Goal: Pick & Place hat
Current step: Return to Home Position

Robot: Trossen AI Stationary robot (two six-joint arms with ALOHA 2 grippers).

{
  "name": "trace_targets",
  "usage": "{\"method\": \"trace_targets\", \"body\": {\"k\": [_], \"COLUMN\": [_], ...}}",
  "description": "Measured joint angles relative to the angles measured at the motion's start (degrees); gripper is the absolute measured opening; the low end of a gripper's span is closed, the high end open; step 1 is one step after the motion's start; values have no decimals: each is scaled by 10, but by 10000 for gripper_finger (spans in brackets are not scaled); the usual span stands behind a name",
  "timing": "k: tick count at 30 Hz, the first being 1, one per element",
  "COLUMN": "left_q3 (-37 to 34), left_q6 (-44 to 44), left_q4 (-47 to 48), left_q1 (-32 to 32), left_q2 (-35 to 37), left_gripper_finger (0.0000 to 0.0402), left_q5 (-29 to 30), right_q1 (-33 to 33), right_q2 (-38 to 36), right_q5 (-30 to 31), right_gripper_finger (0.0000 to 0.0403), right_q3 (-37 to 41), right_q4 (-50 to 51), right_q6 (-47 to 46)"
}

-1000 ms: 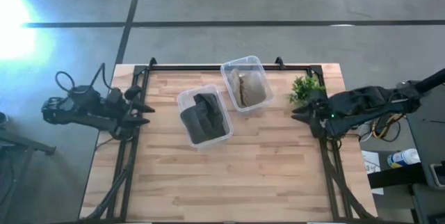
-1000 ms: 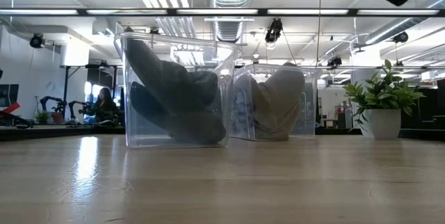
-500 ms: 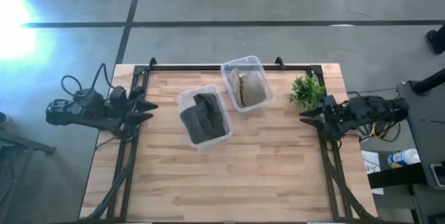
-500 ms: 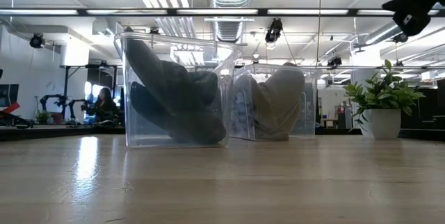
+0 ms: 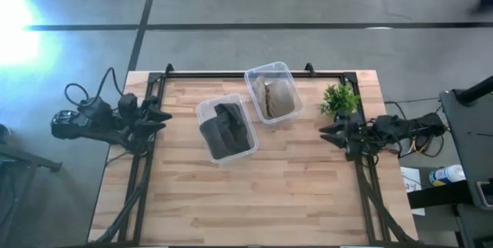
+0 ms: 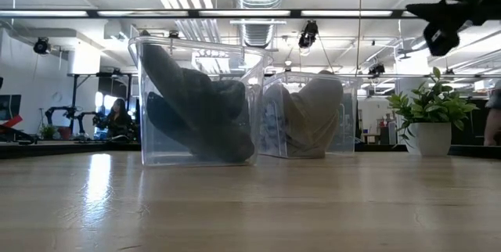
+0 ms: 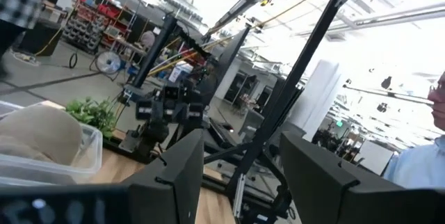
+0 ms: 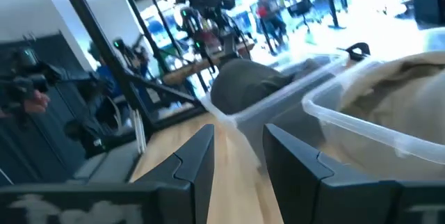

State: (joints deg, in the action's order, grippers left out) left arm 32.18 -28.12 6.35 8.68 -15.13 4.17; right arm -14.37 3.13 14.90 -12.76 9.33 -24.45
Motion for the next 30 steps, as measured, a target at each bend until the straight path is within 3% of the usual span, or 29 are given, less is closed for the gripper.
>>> {"method": "trace_targets", "body": {"k": [3,9,21,30], "left_q3": [0,0,-16,-91], "left_q6": [0,0,0,0], "left_q4": [0,-3,-3,-1], "left_q1": [0,0,0,-17], "left_q2": [11,27,30,90], "left_gripper_finger": [183,183,183,183], "left_q5": [0,0,0,0], "right_q1": [0,0,5,143], "right_q2": [9,14,43,-1], "right_q5": [2,16,15,13], "right_gripper_finger": [121,121,121,121], "right_q3": [48,102,112,112], "right_q4": [-70,-65,-93,-96], "right_q6": [-6,-52,-43,-45]}}
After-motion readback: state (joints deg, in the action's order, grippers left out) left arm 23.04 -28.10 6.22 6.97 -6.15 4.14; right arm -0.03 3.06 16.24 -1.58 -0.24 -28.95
